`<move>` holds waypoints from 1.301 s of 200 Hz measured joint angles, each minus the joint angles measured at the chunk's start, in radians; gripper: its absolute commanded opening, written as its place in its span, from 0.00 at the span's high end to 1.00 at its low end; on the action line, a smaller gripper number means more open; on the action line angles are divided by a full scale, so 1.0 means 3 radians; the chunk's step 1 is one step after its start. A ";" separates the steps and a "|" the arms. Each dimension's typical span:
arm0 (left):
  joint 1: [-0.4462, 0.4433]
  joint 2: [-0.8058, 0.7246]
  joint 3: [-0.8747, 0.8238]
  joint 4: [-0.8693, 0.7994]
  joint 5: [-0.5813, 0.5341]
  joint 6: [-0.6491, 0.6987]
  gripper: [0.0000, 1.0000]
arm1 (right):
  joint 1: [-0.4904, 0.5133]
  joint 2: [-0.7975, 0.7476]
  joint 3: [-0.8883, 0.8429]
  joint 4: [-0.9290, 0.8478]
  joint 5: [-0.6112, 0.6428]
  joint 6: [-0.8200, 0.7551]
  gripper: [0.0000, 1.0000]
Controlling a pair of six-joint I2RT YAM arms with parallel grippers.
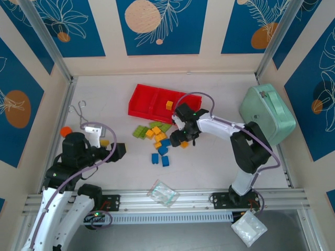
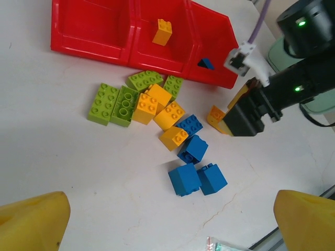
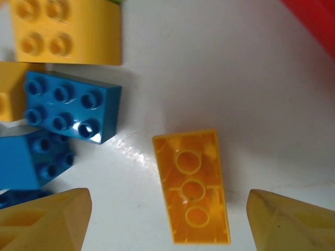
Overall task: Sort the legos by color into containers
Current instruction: Pick up the lego from the center of the table, then place the lego in the container.
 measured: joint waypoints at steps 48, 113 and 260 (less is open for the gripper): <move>0.0000 -0.0120 -0.0043 0.0010 -0.0010 0.0009 0.01 | 0.0175 0.0345 0.0132 0.0008 0.0370 -0.0072 0.37; 0.0000 -0.0148 -0.0056 0.0011 -0.0036 0.0009 0.01 | 0.0214 0.0371 0.0134 0.0024 0.0626 0.0004 0.73; 0.0000 -0.0235 -0.0075 0.0020 -0.0058 0.0009 0.01 | -0.0017 0.0067 0.1375 0.0370 0.0337 0.0870 0.79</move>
